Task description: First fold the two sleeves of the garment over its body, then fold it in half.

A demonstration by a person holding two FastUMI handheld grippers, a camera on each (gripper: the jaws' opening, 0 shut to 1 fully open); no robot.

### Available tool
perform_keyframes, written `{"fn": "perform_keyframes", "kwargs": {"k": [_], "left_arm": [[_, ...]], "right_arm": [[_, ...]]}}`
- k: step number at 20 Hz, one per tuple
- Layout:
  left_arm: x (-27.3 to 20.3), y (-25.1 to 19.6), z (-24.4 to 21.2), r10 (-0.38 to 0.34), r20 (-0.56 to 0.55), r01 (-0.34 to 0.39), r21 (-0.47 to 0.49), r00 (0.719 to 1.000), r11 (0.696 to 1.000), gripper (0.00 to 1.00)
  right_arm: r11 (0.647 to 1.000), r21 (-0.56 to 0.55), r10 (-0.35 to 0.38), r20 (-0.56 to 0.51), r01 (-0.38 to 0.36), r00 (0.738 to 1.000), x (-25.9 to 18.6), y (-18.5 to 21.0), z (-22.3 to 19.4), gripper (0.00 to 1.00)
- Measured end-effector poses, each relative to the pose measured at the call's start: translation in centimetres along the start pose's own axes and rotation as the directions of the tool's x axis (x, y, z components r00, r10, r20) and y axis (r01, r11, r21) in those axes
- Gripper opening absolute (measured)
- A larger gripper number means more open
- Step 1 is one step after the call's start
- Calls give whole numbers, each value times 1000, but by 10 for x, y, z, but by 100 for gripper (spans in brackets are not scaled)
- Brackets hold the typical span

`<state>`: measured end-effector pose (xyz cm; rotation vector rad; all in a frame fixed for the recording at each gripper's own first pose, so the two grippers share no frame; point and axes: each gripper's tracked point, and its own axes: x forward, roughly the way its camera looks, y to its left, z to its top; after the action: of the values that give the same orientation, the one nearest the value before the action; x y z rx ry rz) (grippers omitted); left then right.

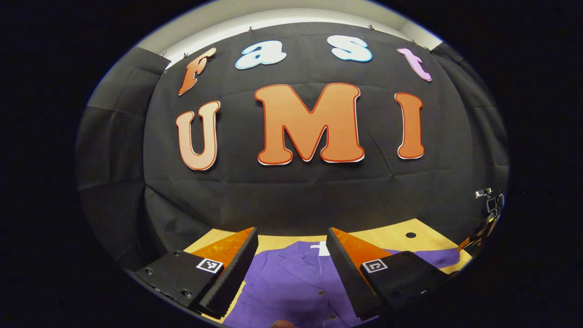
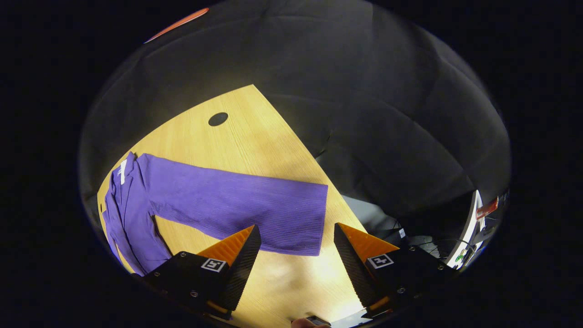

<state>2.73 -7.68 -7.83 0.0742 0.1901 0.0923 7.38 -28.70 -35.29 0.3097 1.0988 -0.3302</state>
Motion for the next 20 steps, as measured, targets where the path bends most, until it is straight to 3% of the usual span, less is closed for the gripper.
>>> {"fn": "perform_keyframes", "kwargs": {"k": [7, 12, 17, 20], "left_arm": [[1, -8, -18, -6, -50, 9, 63, 999, 998, 95], [0, -18, -33, -15, -105, 23, 79, 994, 997, 95], [3, -17, -40, -11, -129, 21, 76, 992, 997, 95], [2, -13, -43, 3, -141, 10, 90, 990, 996, 95]], "right_arm": [[997, 73, 53, -186, -40, 981, 42, -7, 3, 97], [980, 175, 142, -272, -96, 952, 54, -3, 1, 96], [972, 210, 172, -313, -109, 934, 59, 2, -1, 92], [979, 194, 131, -331, -69, 935, 64, 0, -2, 88]]}}
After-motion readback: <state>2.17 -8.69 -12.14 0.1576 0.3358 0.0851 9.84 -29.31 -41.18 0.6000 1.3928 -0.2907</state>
